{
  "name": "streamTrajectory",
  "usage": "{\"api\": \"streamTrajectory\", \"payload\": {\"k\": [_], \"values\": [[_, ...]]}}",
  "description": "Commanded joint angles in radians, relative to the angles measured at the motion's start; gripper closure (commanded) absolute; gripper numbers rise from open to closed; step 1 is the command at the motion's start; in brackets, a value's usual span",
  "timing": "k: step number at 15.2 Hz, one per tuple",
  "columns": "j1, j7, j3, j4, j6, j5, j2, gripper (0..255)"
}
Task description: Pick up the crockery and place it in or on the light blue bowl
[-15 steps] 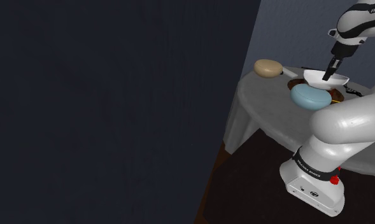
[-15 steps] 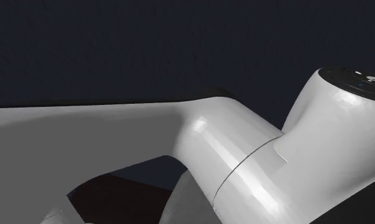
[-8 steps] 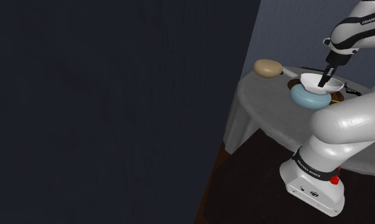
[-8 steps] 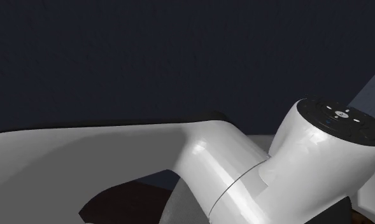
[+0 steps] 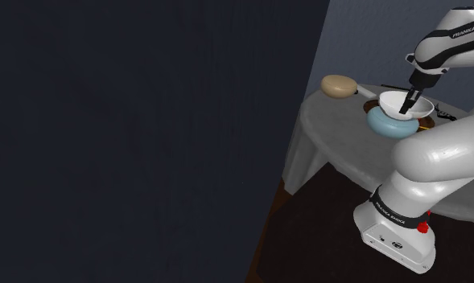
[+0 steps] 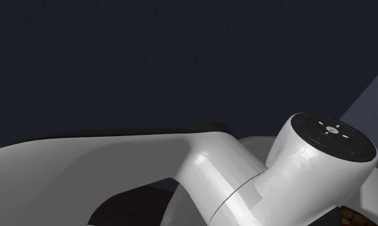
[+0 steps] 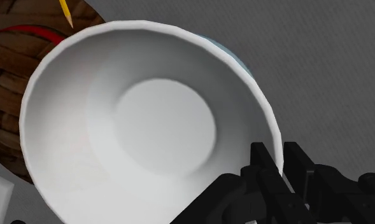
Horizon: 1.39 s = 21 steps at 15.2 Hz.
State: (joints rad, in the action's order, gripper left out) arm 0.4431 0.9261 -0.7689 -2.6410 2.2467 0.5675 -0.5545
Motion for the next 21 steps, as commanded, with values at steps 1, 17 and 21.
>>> {"api": "streamTrajectory", "payload": {"k": [1,17,21], "values": [[0.001,0.0,-0.002,-0.002,0.001,0.001,0.003,255],[0.015,0.002,0.077,0.06,-0.157,-0.029,-0.089,0],[0.015,0.002,0.076,0.06,-0.157,-0.029,-0.089,0]]}}
